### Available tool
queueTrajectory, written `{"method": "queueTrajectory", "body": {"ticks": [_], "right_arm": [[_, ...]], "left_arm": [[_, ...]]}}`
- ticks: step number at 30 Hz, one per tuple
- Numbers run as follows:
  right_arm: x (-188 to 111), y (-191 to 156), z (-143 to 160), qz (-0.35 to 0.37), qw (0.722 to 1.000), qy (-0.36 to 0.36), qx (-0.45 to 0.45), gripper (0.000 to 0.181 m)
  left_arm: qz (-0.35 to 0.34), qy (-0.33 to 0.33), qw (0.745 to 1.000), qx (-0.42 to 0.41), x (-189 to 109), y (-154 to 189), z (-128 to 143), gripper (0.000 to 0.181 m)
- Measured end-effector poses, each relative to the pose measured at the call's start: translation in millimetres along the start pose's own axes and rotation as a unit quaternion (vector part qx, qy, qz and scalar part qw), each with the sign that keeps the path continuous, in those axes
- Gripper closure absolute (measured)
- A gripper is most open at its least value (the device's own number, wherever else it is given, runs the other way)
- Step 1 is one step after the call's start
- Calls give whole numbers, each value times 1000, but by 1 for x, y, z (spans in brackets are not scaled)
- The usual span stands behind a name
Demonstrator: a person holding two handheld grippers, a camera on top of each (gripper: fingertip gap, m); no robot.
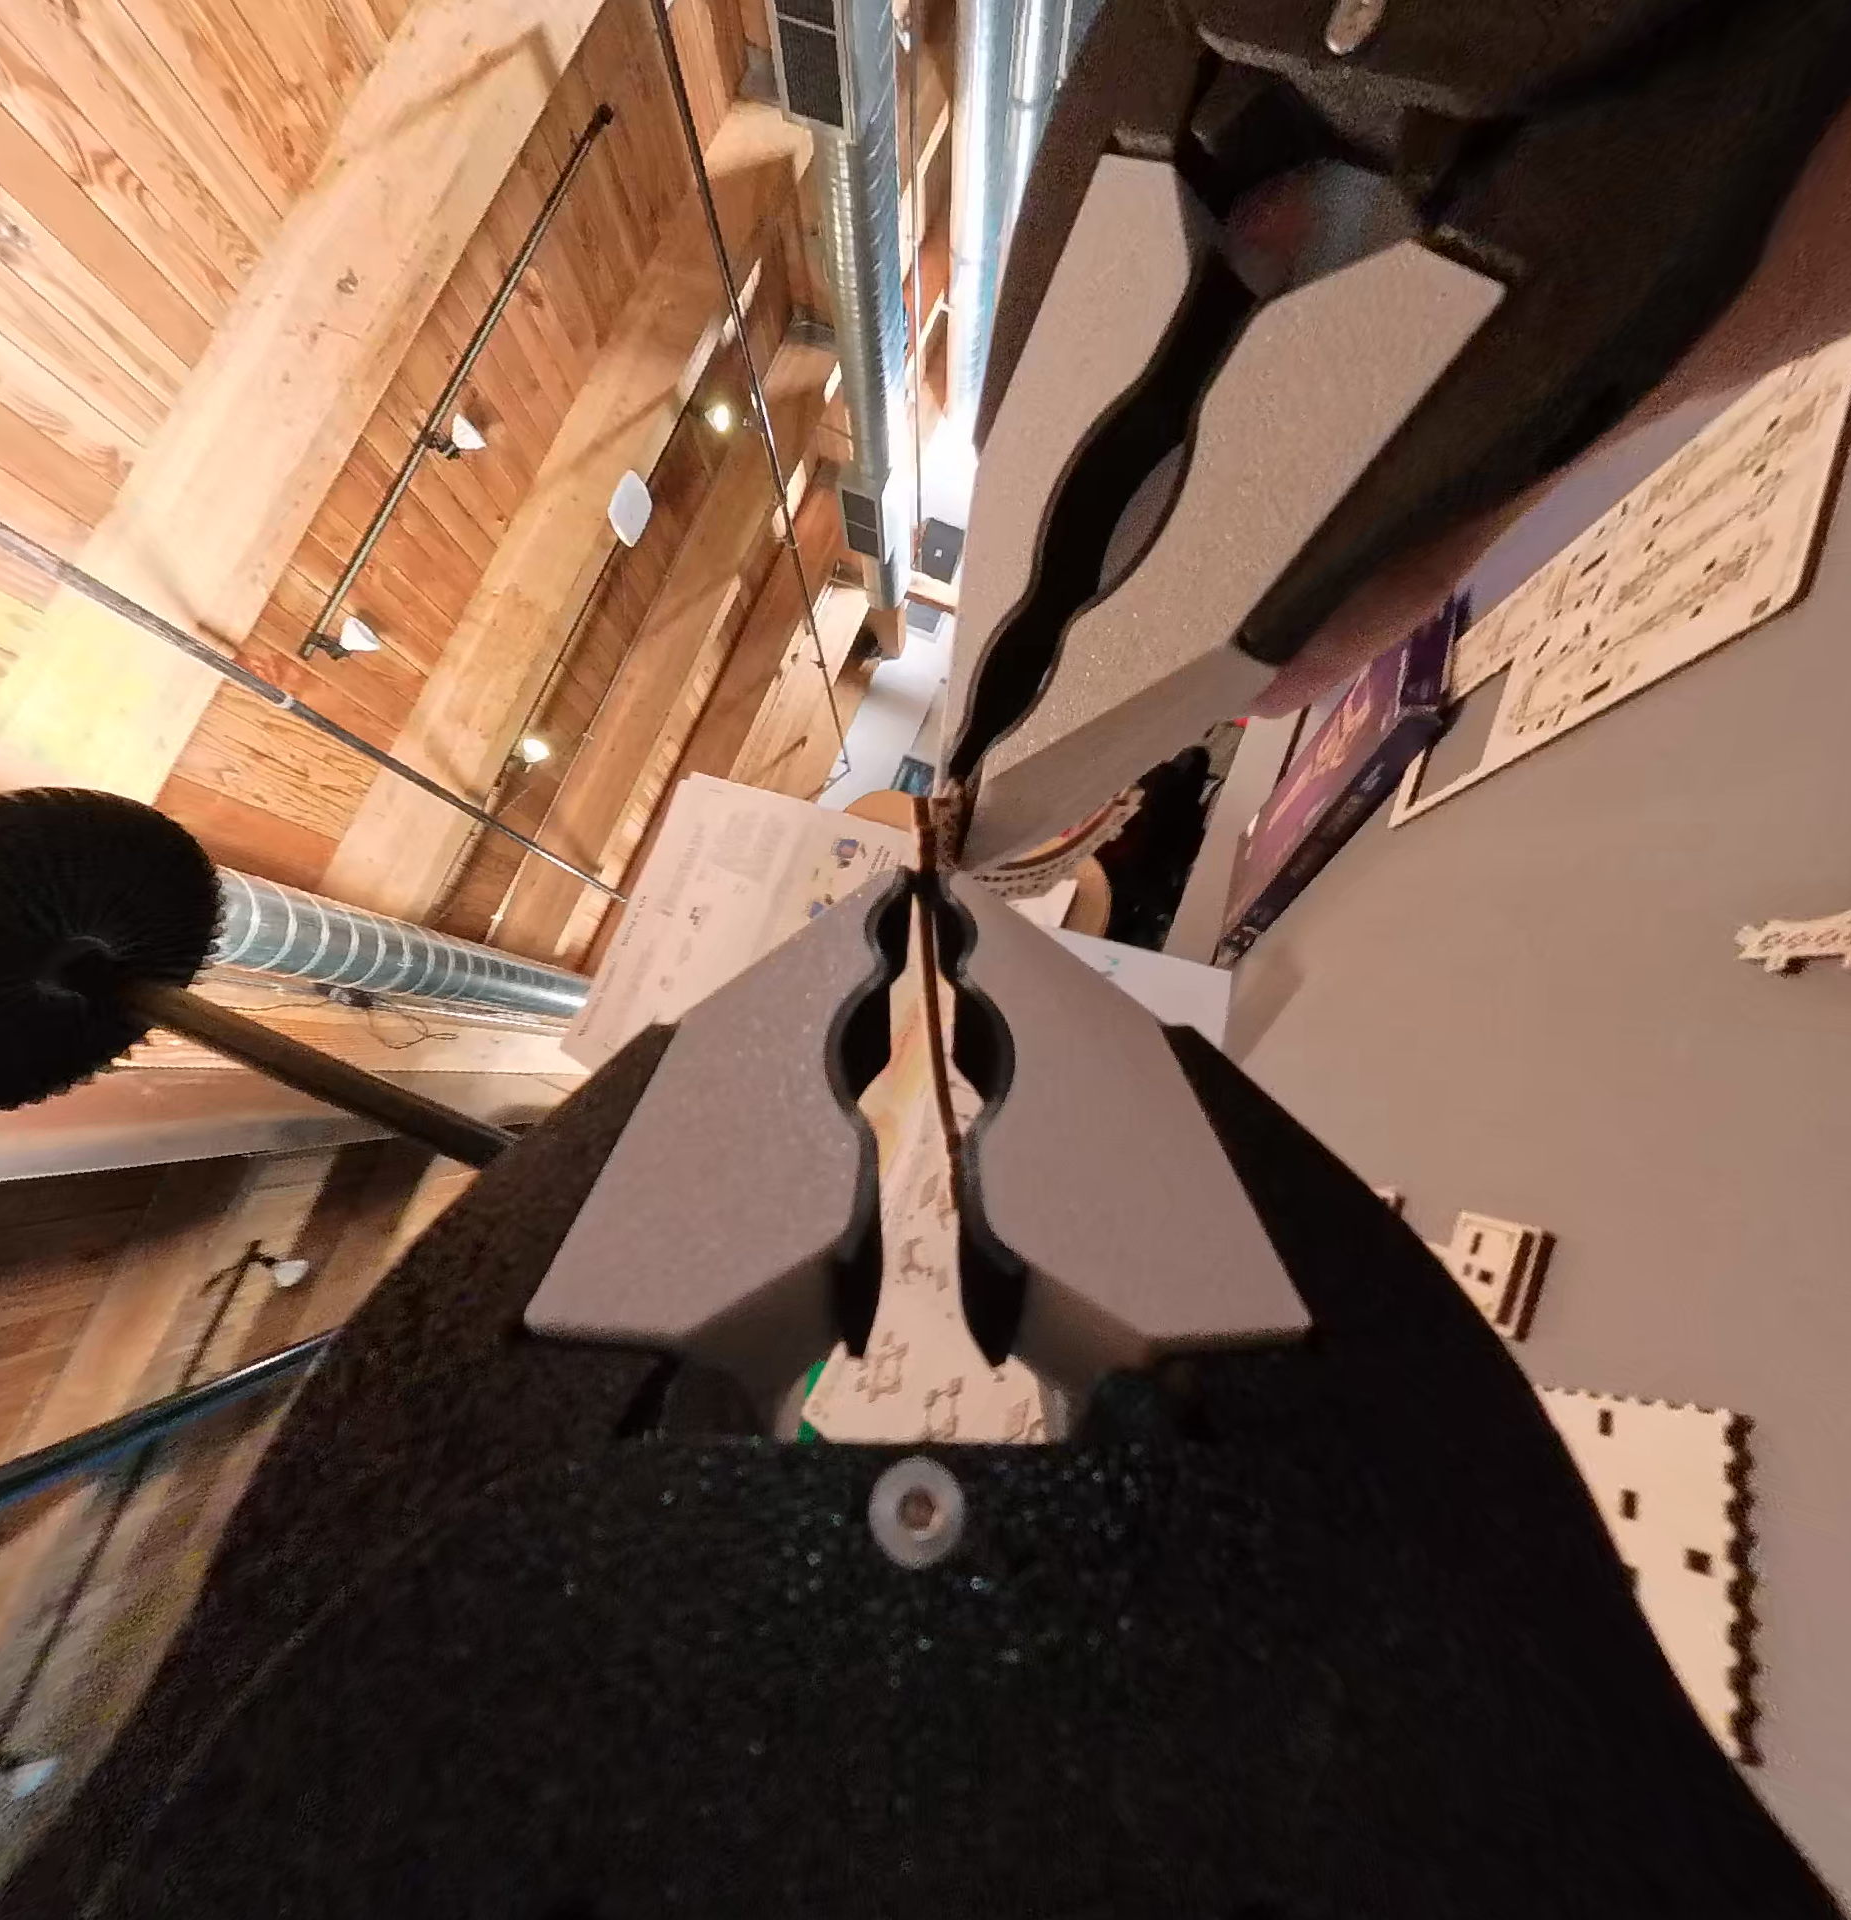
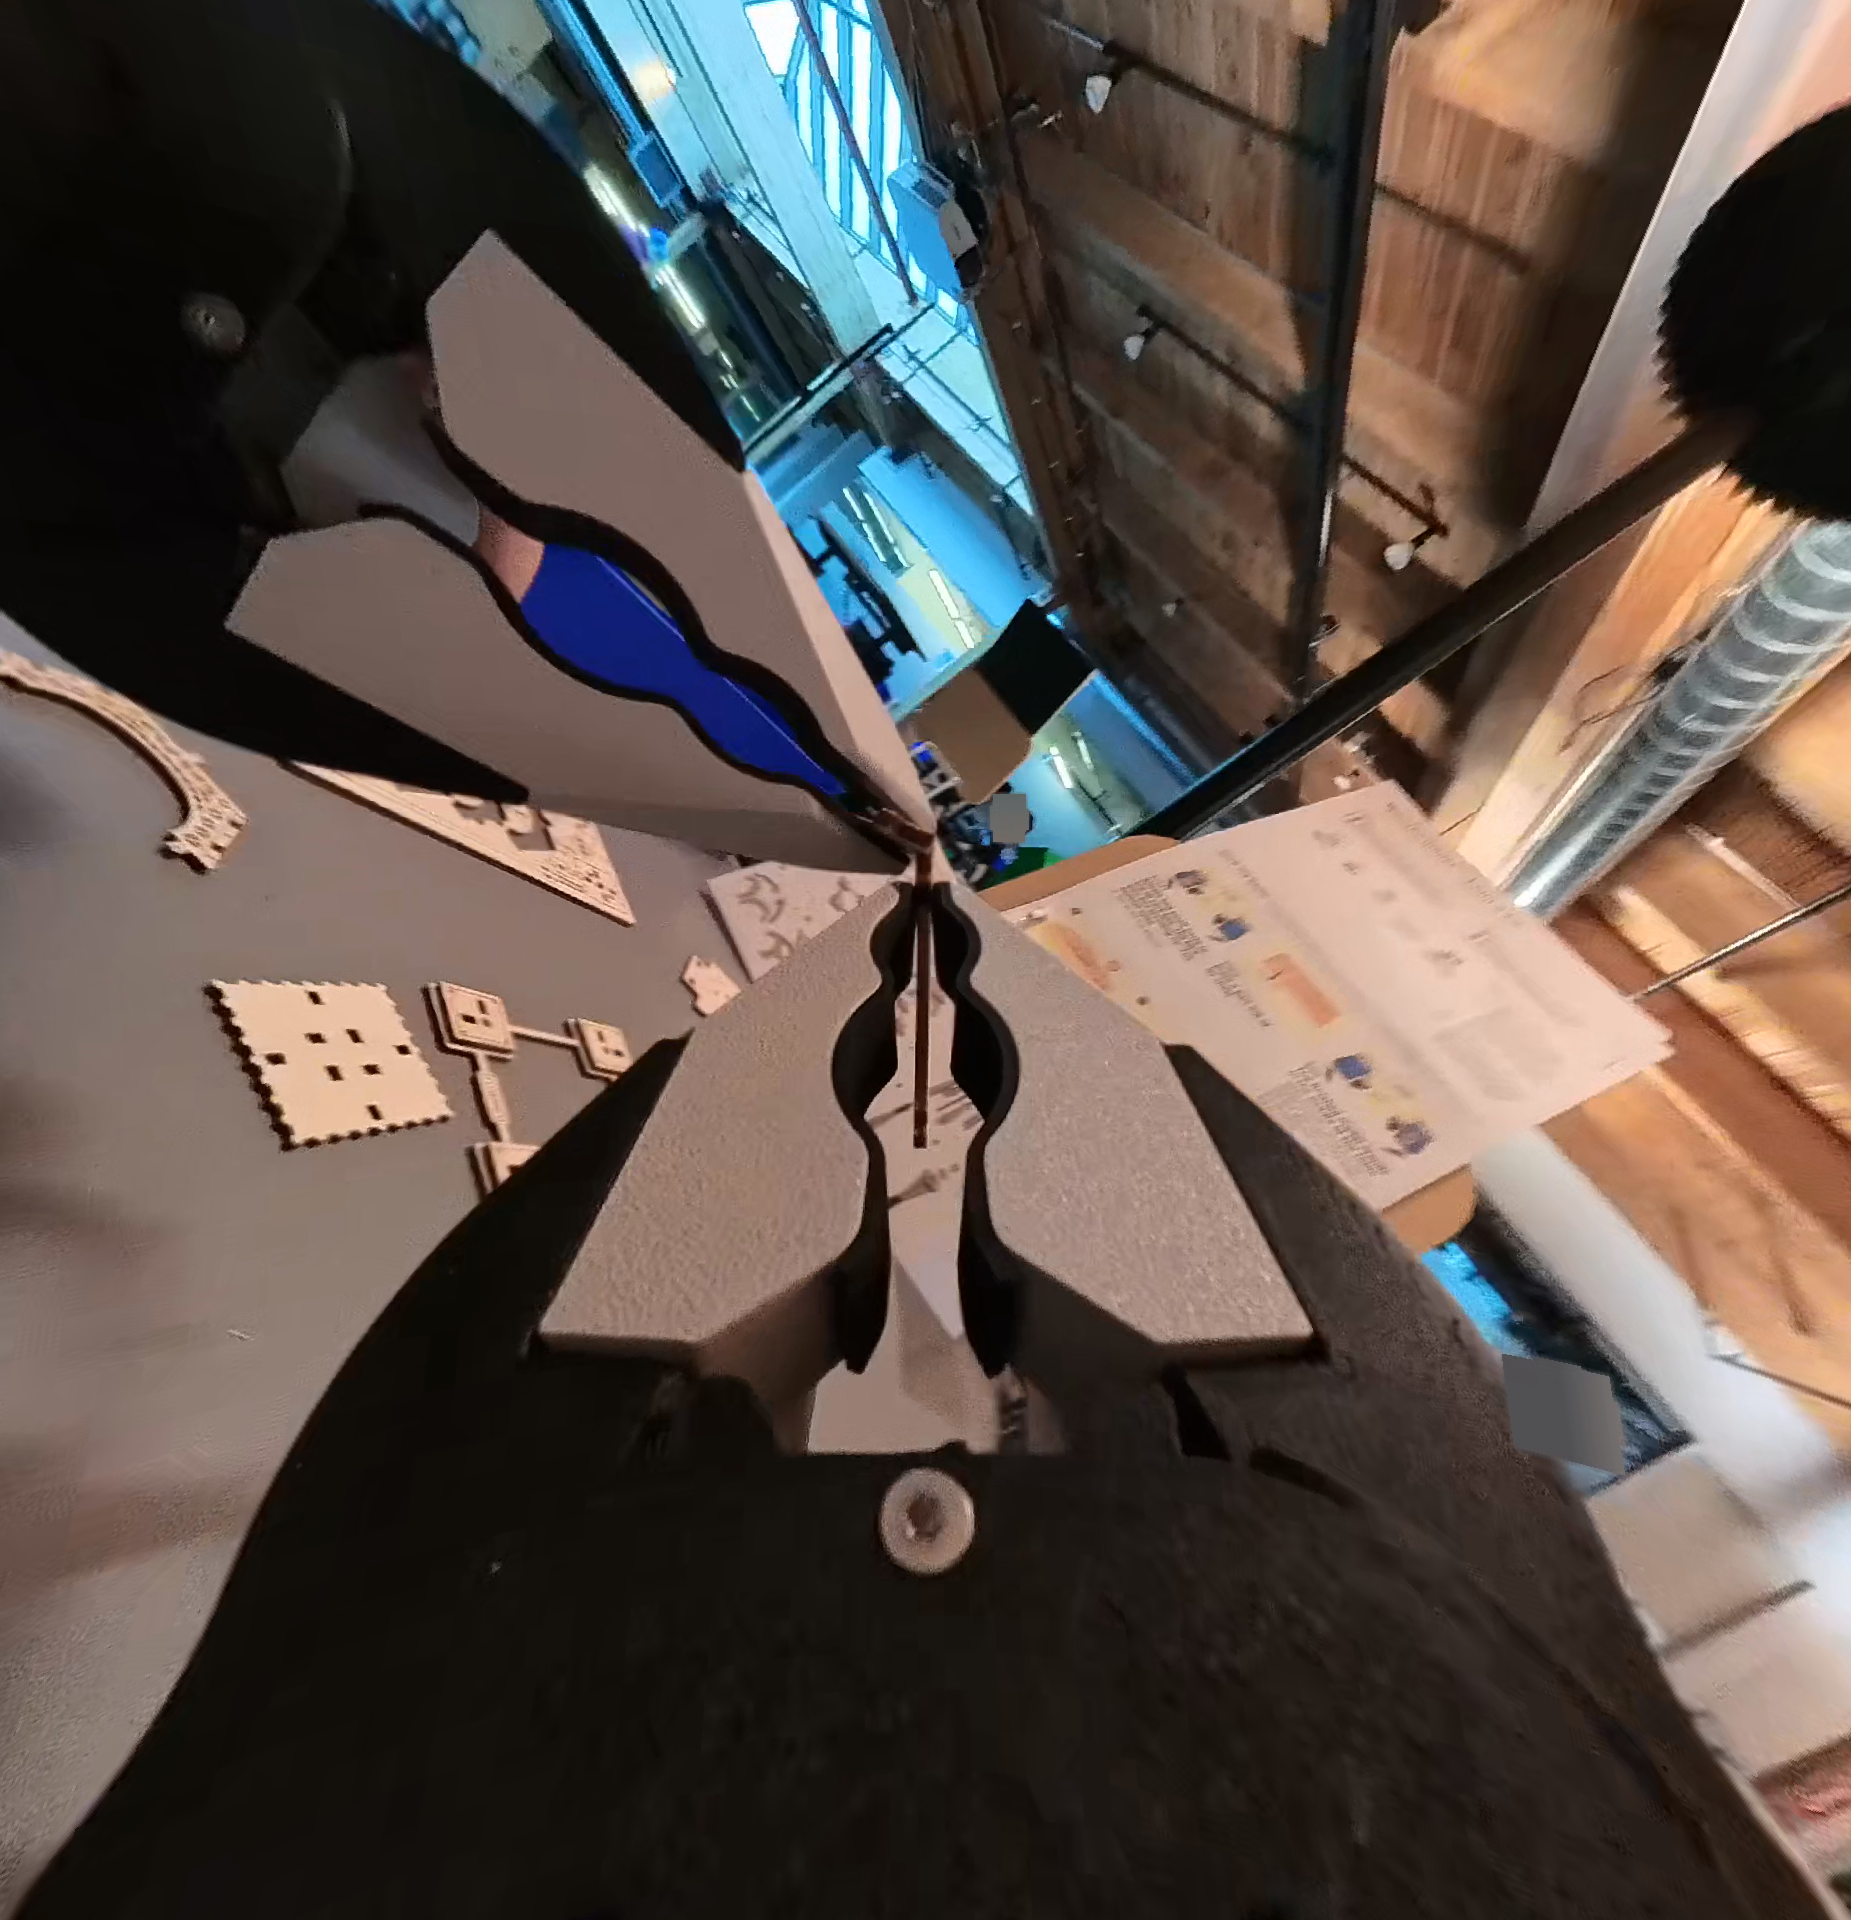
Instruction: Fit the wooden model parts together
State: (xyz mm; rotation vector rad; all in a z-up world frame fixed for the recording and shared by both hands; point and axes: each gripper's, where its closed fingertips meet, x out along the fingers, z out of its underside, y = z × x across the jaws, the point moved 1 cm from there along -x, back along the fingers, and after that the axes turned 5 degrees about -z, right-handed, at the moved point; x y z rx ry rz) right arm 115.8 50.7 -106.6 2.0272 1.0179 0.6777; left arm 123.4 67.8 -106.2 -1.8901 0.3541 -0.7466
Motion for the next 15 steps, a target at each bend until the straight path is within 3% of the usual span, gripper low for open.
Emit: {"method": "queueTrajectory", "body": {"ticks": [10, 15], "right_arm": [[0, 4, 0, 13, 999, -12, -30, 181], [0, 4, 0, 11, 1000, -9, -27, 181]], "left_arm": [[19, 7, 999, -38, 0, 3, -1, 173], [10, 4, 999, -42, 0, -1, 0, 181]]}}
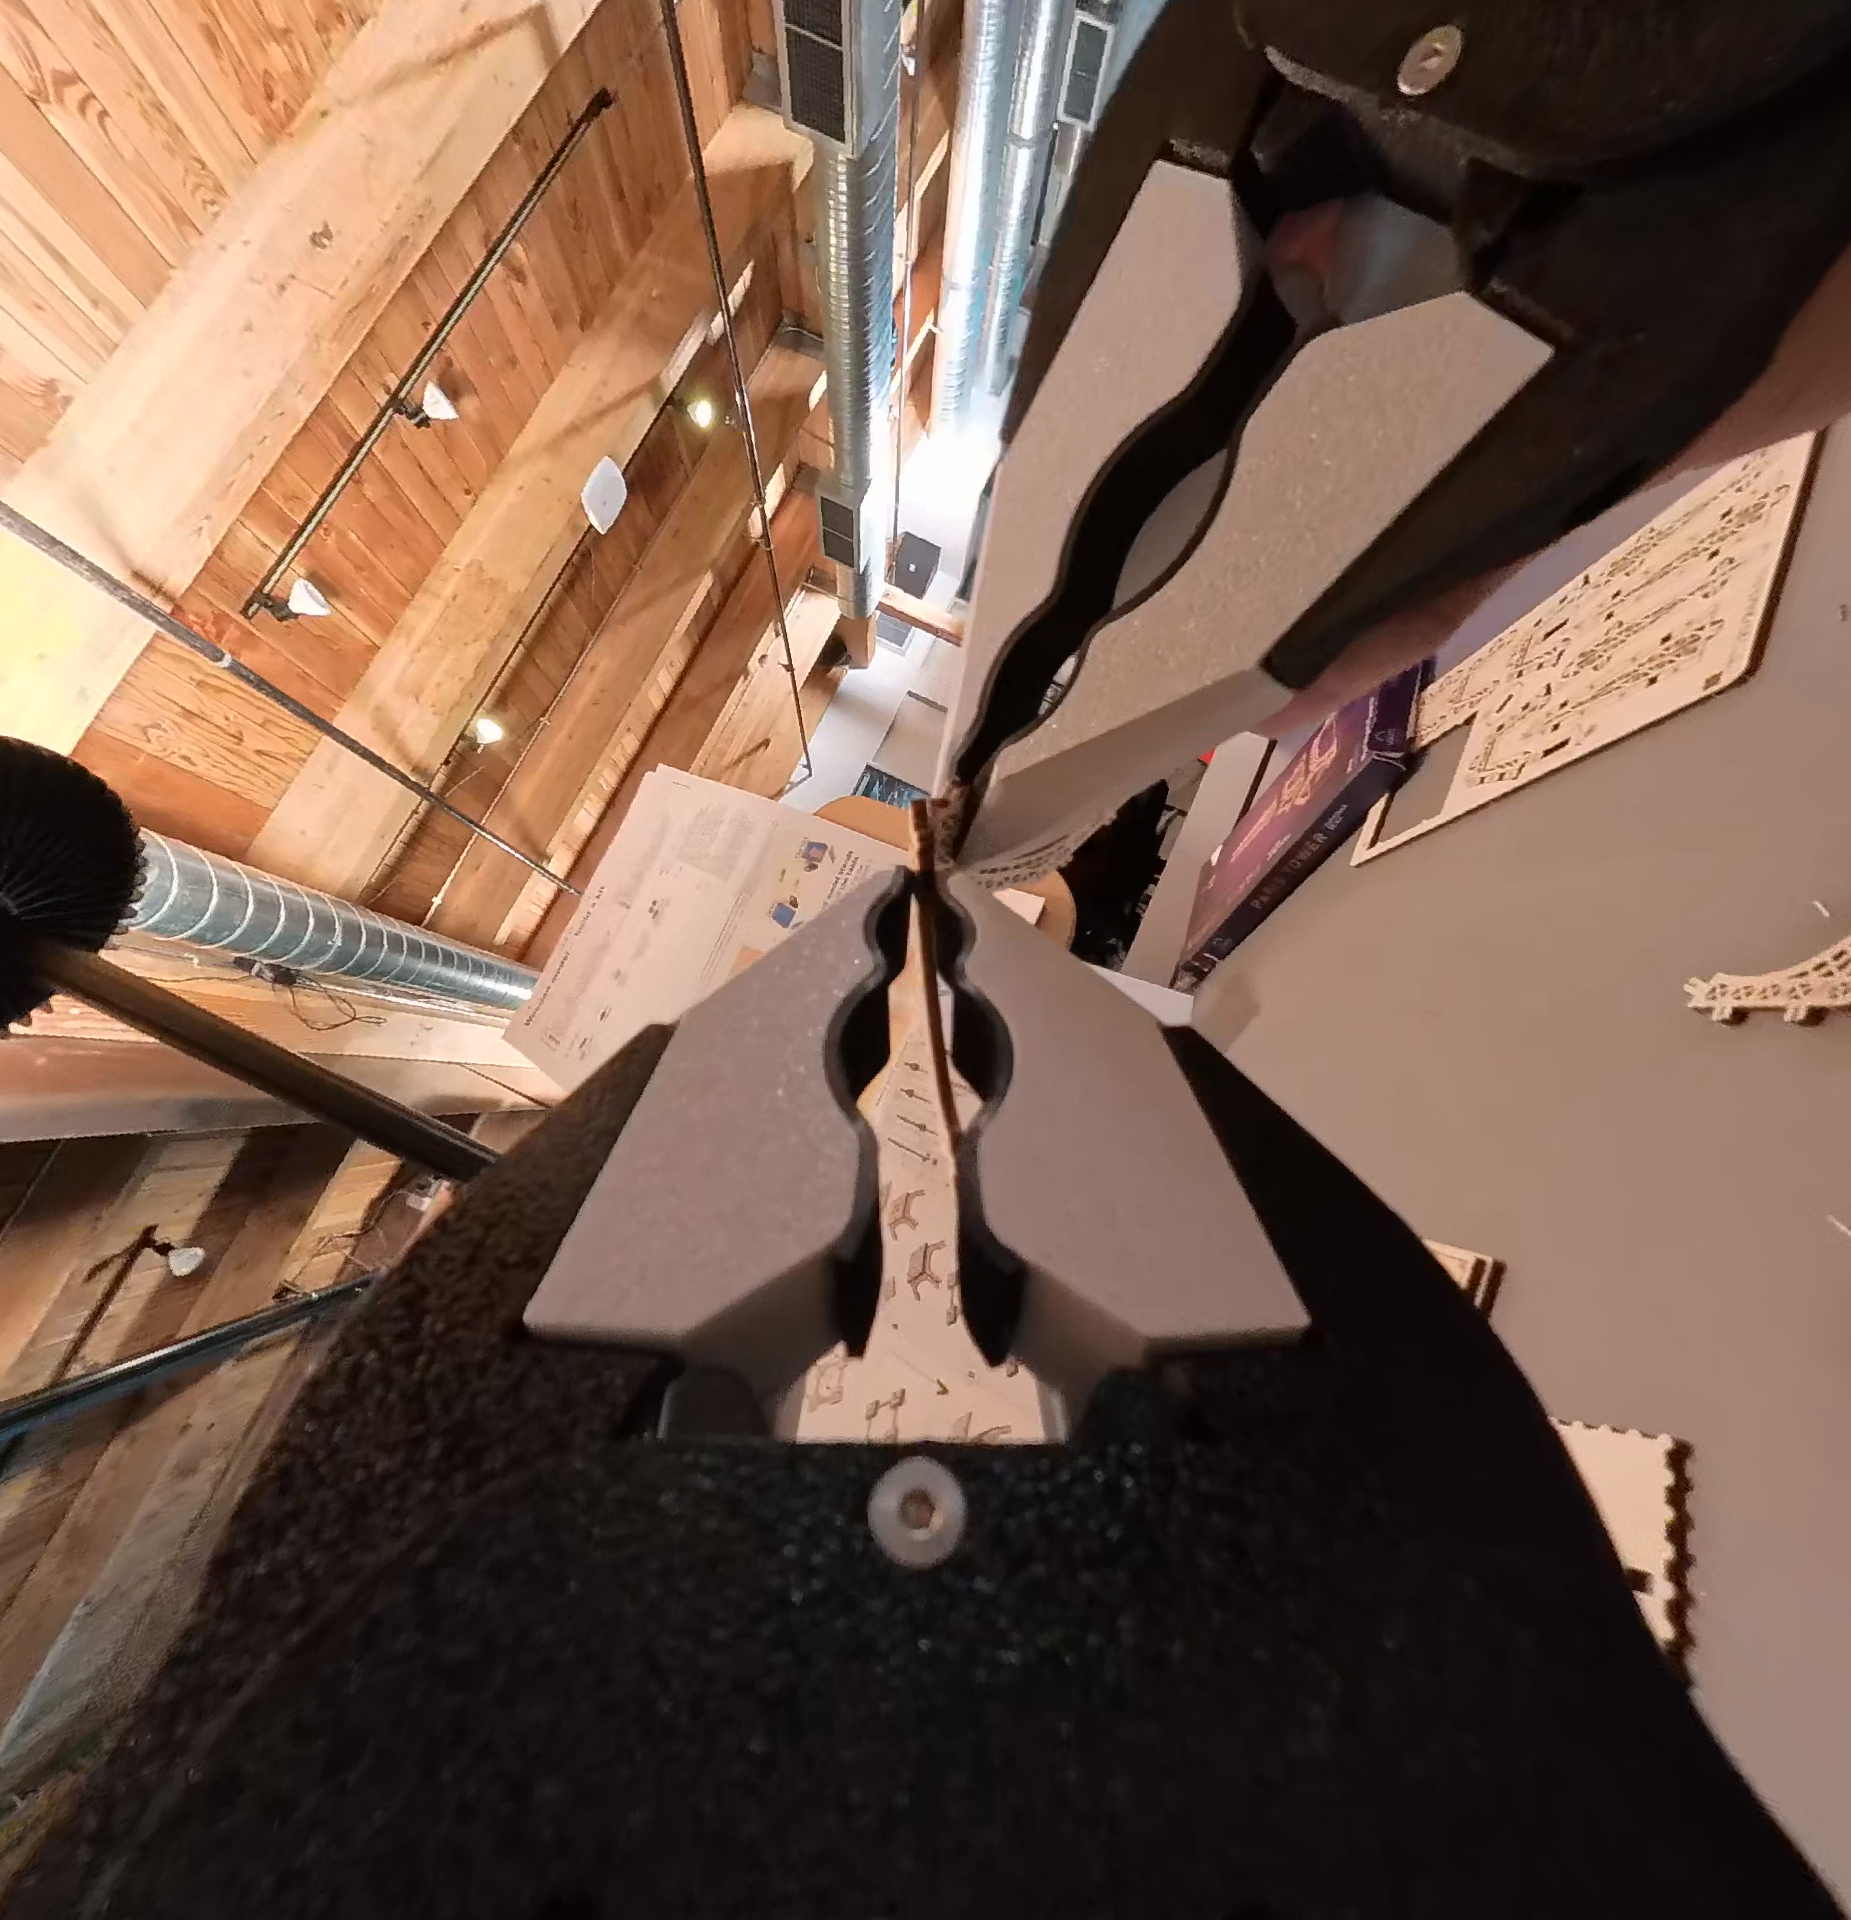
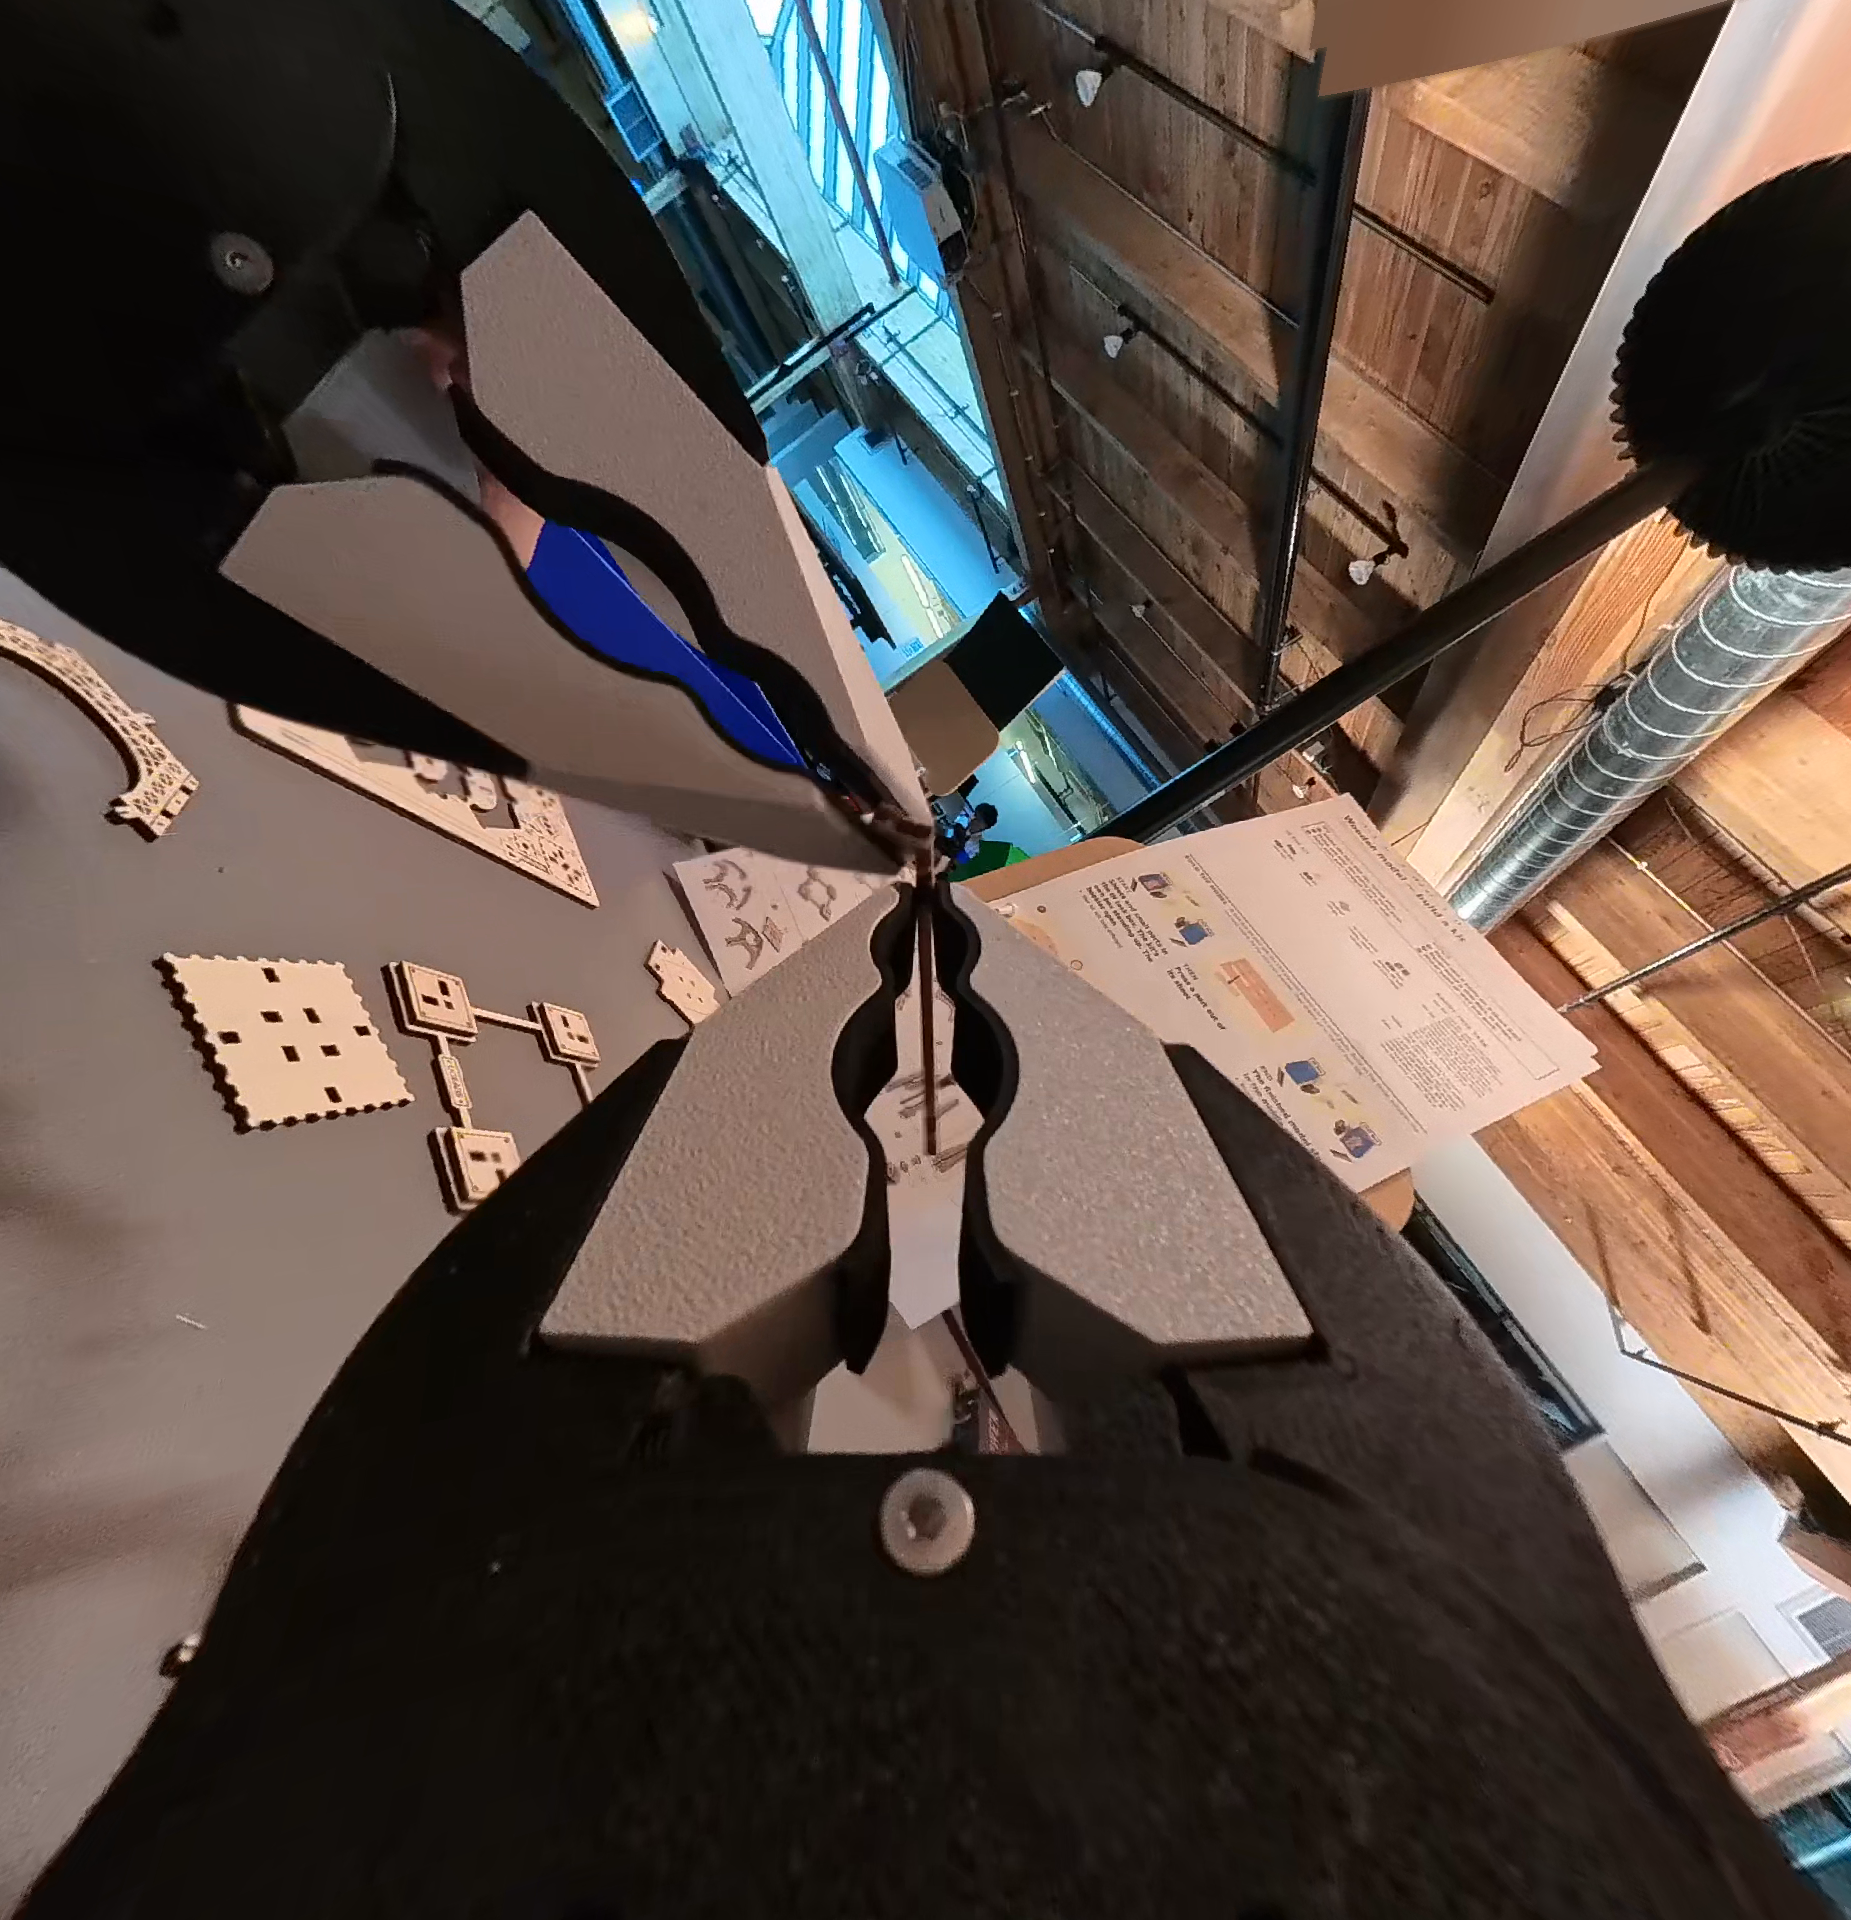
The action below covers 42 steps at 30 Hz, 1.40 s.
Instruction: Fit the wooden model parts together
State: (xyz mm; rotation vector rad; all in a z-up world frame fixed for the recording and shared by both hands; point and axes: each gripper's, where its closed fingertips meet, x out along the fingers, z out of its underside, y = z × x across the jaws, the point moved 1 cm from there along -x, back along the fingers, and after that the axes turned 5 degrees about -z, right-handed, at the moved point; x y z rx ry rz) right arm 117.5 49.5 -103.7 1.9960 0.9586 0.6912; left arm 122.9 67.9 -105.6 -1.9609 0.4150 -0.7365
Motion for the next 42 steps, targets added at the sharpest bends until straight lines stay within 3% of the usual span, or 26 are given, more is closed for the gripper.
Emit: {"method": "queueTrajectory", "body": {"ticks": [13, 21, 32, 42], "right_arm": [[3, -5, 2, -26, 999, -6, 44, 181], [2, -1, 4, -34, 990, 20, 135, 181], [1, 1, 2, -15, 994, 22, 106, 181], [3, -5, 5, -40, 989, 18, 138, 181]], "left_arm": [[16, -23, 1000, 7, -2, 0, 4, 181], [31, -23, 997, -63, 2, -1, 3, 181], [50, 0, 997, -59, -2, -3, -1, 169], [75, -23, 997, -21, -4, -1, 9, 181]]}}
